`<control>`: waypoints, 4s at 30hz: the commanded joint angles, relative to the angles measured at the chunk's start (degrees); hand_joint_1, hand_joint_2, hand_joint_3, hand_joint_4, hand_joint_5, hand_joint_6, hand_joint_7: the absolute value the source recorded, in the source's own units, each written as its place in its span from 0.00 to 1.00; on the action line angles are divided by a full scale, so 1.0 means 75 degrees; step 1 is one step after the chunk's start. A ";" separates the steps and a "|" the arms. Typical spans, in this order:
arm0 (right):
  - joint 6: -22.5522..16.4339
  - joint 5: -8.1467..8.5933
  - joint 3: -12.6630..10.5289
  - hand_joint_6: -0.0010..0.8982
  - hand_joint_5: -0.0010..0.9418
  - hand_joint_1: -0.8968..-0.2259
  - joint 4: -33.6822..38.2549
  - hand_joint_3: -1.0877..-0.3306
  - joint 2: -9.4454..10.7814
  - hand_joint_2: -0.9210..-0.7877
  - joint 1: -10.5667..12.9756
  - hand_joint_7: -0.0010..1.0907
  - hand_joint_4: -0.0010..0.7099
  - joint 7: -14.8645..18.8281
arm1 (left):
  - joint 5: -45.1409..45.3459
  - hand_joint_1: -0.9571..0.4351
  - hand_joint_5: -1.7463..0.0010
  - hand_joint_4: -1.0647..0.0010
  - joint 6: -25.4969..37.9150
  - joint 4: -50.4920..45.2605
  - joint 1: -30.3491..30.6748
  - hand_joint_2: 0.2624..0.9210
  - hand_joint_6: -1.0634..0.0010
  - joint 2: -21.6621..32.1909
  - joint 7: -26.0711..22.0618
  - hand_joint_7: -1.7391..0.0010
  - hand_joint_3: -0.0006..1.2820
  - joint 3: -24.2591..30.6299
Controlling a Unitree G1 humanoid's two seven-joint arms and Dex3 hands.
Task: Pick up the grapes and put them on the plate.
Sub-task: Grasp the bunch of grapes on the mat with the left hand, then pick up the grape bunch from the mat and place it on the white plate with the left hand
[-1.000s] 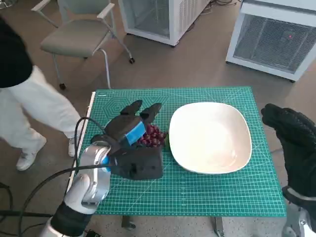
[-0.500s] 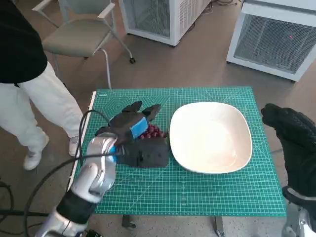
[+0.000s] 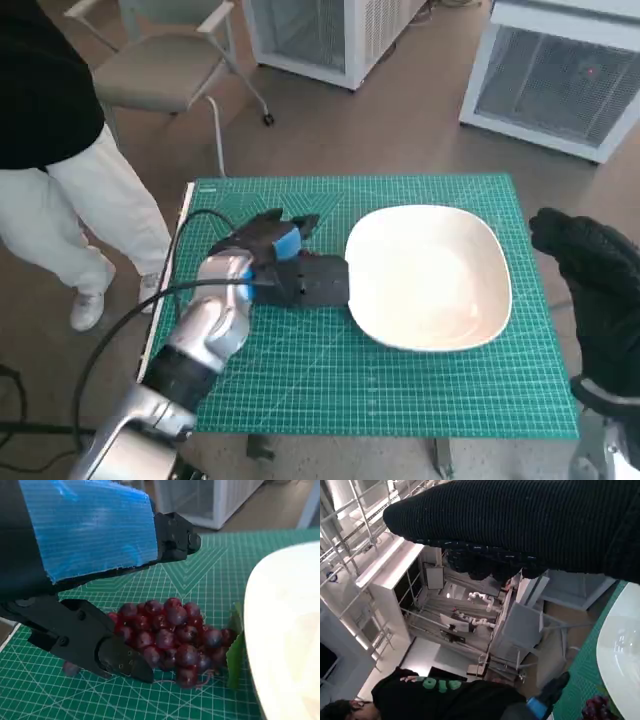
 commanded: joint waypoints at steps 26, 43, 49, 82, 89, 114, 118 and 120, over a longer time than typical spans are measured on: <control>0.0243 0.0046 -0.0062 0.00 0.01 0.41 -0.0168 0.52 0.0075 0.00 0.0168 0.65 0.50 -0.0037 | -0.0003 0.76 0.99 0.85 -0.0690 0.3201 -0.1375 0.98 0.76 -0.0852 0.0944 0.99 0.10 -0.0972; 0.0195 -0.0002 -0.0064 0.00 0.01 0.40 -0.0163 0.53 0.0089 0.00 0.0192 0.65 0.50 -0.0039 | 0.0016 0.76 0.99 0.80 -0.0630 0.3689 -0.1312 0.93 0.73 -0.0957 0.1046 1.00 0.12 -0.1051; 0.0221 0.0002 -0.0068 0.00 0.01 0.40 -0.0213 0.53 0.0084 0.00 0.0213 0.65 0.50 -0.0049 | 0.0002 0.76 0.98 0.75 -0.0591 0.3811 -0.1278 0.90 0.75 -0.0981 0.1006 1.00 0.12 -0.1106; 0.0314 -0.0012 -0.0073 0.00 0.01 0.41 -0.0325 0.52 0.0042 0.00 0.0248 0.65 0.50 -0.0037 | 0.0140 0.80 0.00 0.62 -0.0676 0.4082 -0.1213 0.91 0.61 -0.0978 0.0831 1.00 0.09 -0.1558; 0.0330 -0.0022 -0.0084 0.00 0.01 0.41 -0.0302 0.53 0.0036 0.00 0.0238 0.65 0.50 -0.0039 | 0.0070 0.93 0.02 0.64 -0.0679 0.4032 -0.1196 0.69 0.61 -0.0959 0.1050 0.99 0.51 -0.1502; 0.0346 0.0004 -0.0093 0.00 0.01 0.40 -0.0353 0.53 0.0032 0.00 0.0290 0.65 0.50 -0.0014 | -0.0087 0.95 0.04 0.66 -0.0960 0.3956 -0.0891 0.73 0.59 -0.0904 0.2179 1.00 0.55 -0.1357; 0.0344 0.0012 -0.0094 0.00 0.01 0.40 -0.0359 0.53 0.0031 0.00 0.0300 0.65 0.50 -0.0006 | -0.0121 0.95 0.03 0.67 -0.0970 0.3946 -0.0893 0.69 0.60 -0.0898 0.2148 1.00 0.59 -0.1313; 0.0349 0.0016 -0.0095 0.00 0.01 0.40 -0.0366 0.53 0.0031 0.00 0.0306 0.65 0.50 -0.0007 | -0.0118 0.95 0.02 0.67 -0.0975 0.3940 -0.0889 0.68 0.60 -0.0898 0.2150 1.00 0.60 -0.1302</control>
